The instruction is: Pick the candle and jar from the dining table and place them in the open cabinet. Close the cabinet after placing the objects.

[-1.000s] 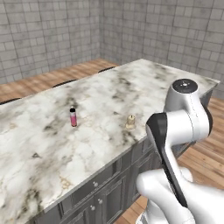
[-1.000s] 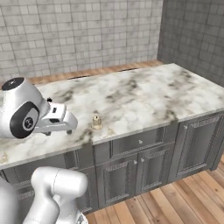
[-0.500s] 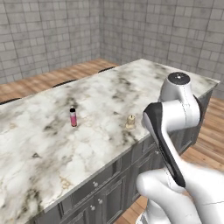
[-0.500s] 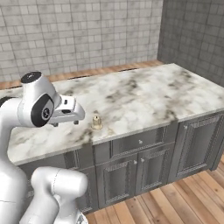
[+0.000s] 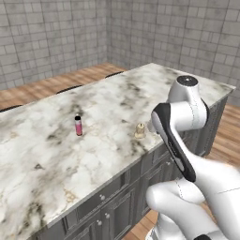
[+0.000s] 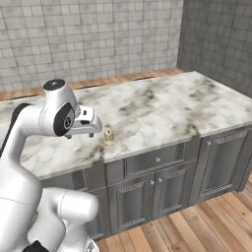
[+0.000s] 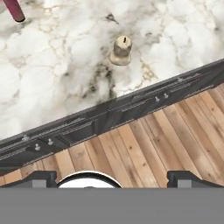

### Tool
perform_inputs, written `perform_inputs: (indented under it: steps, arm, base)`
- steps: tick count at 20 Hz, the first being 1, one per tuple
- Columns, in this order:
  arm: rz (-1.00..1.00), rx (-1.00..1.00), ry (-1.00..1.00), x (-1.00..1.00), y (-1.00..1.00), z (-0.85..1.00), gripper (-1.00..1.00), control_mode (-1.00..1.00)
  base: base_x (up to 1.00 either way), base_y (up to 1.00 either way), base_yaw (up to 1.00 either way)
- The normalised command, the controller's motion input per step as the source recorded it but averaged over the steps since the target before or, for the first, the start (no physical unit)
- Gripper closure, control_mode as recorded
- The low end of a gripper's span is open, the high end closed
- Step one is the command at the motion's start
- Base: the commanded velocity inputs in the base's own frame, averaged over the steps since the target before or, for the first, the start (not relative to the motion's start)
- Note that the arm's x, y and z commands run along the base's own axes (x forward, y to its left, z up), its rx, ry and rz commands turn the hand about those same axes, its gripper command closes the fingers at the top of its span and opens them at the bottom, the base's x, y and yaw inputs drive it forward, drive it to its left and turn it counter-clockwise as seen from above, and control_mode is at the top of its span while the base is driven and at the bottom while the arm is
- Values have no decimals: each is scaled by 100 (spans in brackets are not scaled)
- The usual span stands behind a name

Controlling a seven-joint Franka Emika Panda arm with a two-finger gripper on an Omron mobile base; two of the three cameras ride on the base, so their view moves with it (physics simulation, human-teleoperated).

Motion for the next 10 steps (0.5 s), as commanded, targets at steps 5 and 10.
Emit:
perform_inputs:
  steps: [5, 10]
  arm:
    - [2, 7, 3, 35, 0, -16, -100, -100]
    - [1, 0, 0, 33, 0, -29, -100, -100]
  base:
    - [0, 0, 0]
    - [0, 0, 0]
